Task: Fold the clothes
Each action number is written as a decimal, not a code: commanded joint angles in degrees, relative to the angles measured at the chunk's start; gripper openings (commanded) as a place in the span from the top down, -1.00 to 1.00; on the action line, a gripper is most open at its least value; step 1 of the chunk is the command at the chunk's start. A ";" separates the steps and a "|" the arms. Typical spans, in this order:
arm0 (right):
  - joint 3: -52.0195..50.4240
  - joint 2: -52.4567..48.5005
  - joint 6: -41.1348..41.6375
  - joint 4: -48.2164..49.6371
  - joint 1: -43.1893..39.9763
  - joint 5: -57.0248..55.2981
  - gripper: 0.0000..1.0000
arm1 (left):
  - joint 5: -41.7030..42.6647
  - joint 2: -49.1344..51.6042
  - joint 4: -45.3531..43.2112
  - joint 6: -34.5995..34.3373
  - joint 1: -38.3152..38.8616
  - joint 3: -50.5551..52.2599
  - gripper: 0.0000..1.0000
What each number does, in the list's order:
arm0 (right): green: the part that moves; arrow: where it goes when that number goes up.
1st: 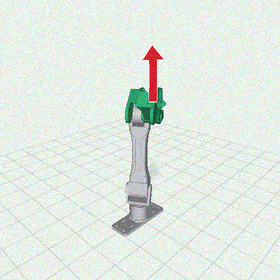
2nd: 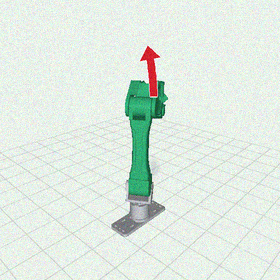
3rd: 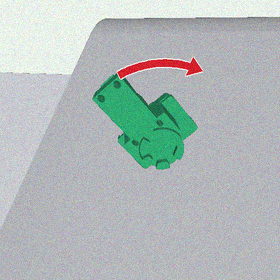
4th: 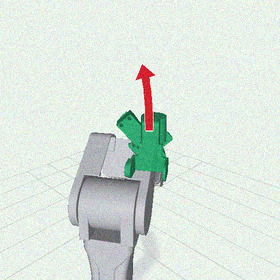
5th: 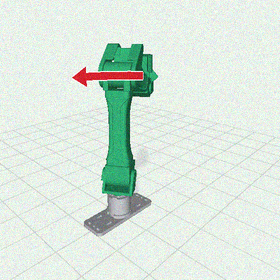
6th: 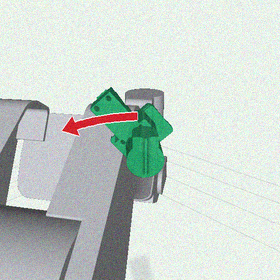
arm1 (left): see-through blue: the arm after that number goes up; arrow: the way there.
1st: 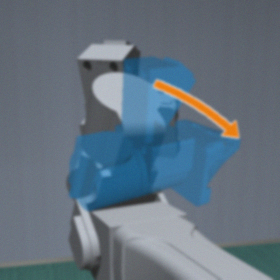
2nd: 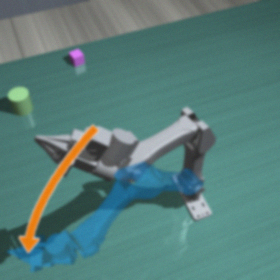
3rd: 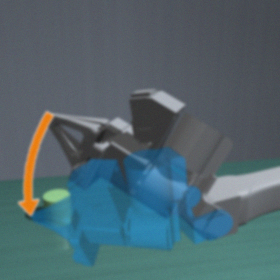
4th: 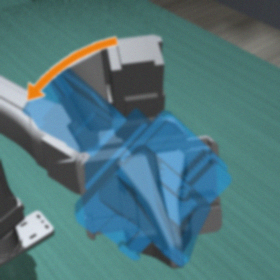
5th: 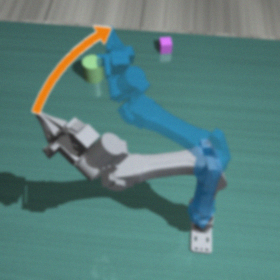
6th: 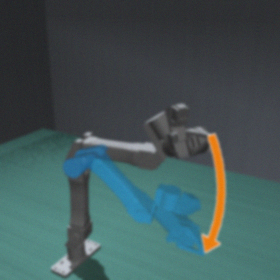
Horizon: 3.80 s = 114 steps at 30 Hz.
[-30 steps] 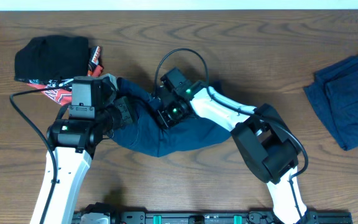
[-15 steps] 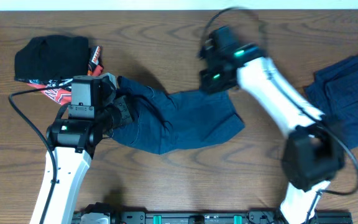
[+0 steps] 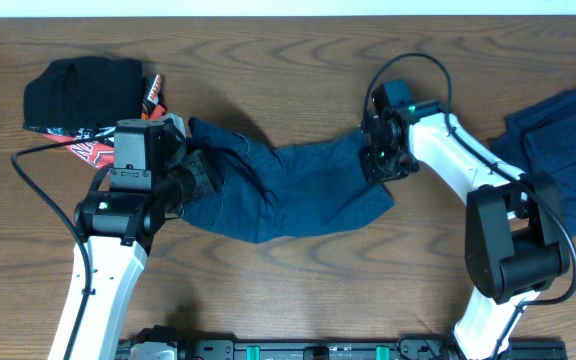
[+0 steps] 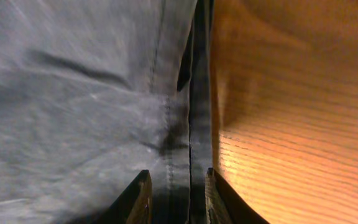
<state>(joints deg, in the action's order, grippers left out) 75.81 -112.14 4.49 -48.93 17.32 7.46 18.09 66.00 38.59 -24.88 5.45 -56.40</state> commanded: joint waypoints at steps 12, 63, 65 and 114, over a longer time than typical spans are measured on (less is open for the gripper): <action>-8.33 -0.50 2.29 8.55 5.27 -0.17 0.46 | 0.94 4.52 -10.25 -11.08 10.64 -2.27 0.88; -2.01 18.80 -4.98 -5.99 0.17 29.03 0.35 | 2.25 29.68 -28.61 -10.86 12.00 -2.27 -0.13; -4.22 16.81 -5.11 -5.35 0.72 28.94 0.35 | 2.25 32.00 -28.59 -10.69 12.59 -2.27 -0.14; 11.89 3.45 -1.92 -26.69 -3.61 18.56 0.31 | 7.65 21.81 -20.26 11.06 19.96 -2.43 -0.06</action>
<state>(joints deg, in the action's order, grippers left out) 90.37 -110.30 5.30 -74.85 12.27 21.17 21.74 84.97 18.33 -21.56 23.33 -58.76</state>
